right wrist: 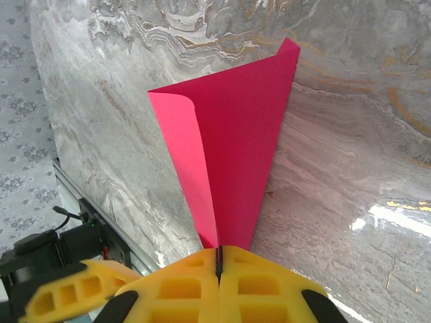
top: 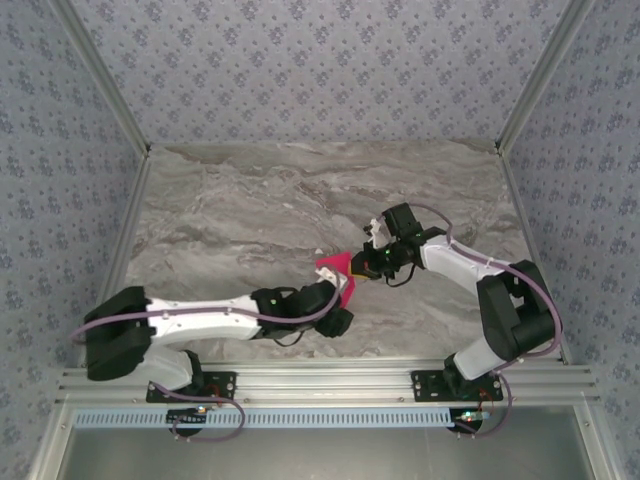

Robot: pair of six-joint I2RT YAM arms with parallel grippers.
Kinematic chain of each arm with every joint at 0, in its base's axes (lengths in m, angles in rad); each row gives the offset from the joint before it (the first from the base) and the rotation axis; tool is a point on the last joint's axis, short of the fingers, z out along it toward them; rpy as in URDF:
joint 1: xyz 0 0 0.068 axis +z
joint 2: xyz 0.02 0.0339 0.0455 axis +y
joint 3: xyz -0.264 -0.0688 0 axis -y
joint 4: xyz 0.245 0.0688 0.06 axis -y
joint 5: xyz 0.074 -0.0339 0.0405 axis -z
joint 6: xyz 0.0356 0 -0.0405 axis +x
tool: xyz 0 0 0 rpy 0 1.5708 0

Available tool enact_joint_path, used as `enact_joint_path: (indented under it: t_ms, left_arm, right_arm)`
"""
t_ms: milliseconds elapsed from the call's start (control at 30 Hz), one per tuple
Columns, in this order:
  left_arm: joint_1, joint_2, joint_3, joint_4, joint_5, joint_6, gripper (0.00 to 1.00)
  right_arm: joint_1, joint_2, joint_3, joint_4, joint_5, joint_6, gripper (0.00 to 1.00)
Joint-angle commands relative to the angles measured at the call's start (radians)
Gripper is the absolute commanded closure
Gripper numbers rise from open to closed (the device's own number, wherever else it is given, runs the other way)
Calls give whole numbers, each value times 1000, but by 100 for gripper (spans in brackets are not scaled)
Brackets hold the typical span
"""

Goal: Fold a paper plane with a square sheet of paper (fold left side to right side)
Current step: Fold the wing for the fifth time at the center of the table.

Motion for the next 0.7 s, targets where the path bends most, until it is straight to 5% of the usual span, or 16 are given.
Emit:
enact_joint_path:
  t_ms: [0, 400, 667]
  left_arm:
    - [-30, 85, 97, -5, -88, -51, 23]
    - [-67, 289, 254, -182, -237, -146, 24]
    - [-66, 321, 279, -214, -250, -158, 43]
  right_arm:
    - [8, 15, 25, -33, 12, 23, 100]
    - [7, 19, 27, -31, 9, 30, 100]
    - [8, 28, 24, -28, 10, 31, 100]
